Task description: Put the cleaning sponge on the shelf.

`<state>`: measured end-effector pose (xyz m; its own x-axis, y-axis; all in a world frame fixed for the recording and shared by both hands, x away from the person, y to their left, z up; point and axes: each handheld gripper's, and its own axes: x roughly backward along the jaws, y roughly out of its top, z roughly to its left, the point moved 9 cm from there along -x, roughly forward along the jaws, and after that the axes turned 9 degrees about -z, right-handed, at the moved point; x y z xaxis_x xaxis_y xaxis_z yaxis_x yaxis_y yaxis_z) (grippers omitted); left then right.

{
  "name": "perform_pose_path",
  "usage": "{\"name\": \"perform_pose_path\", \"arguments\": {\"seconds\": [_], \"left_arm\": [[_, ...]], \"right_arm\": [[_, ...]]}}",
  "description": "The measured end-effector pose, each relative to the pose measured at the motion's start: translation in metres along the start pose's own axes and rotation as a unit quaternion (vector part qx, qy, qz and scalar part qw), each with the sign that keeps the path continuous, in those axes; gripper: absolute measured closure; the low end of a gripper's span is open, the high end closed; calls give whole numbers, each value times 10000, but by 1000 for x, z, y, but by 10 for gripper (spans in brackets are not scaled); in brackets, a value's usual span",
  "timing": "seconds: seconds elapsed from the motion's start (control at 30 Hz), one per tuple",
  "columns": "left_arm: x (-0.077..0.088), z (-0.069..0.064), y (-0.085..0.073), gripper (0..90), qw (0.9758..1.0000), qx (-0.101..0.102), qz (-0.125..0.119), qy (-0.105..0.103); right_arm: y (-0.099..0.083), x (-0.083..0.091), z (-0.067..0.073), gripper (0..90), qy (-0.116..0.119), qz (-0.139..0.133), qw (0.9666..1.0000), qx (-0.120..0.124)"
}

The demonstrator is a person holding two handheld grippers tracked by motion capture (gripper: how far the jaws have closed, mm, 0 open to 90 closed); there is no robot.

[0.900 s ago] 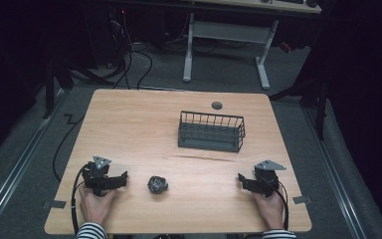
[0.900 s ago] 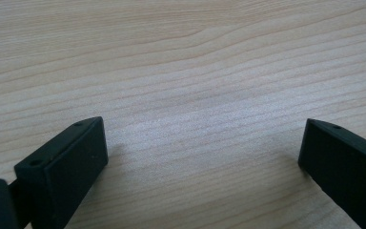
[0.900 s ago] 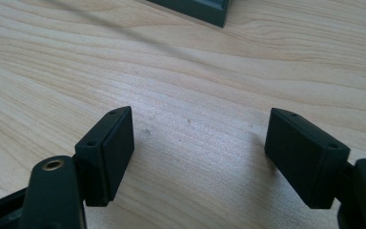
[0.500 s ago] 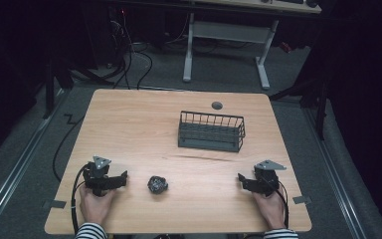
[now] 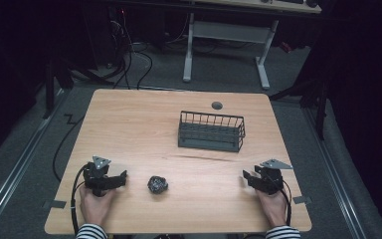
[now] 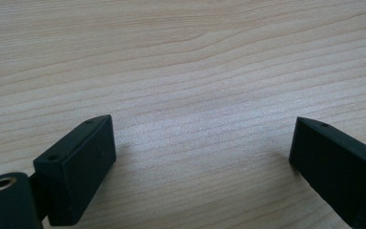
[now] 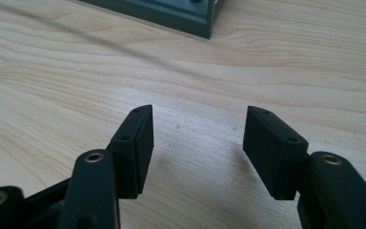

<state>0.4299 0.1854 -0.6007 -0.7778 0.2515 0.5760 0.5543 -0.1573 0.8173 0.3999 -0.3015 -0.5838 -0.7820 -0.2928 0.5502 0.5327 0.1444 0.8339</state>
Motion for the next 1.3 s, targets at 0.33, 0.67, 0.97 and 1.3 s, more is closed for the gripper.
{"name": "perform_pose_path", "arguments": {"seconds": [0.33, 0.67, 0.97, 1.3], "left_arm": [[1, -2, 1, 143, 9999, -45, -60, -70], [1, -2, 1, 144, 9999, -48, -59, -73], [1, -2, 1, 148, 9999, -50, -66, -74], [1, -2, 1, 149, 9999, -52, -67, -74]], "right_arm": [[36, 8, 4, 527, 87, -312, 9994, 133], [92, 12, -7, 556, 84, -831, 9965, 1], [128, -1, -27, 507, -161, -810, 9965, -100], [138, -23, -25, 501, -57, -628, 9979, -132]]}}
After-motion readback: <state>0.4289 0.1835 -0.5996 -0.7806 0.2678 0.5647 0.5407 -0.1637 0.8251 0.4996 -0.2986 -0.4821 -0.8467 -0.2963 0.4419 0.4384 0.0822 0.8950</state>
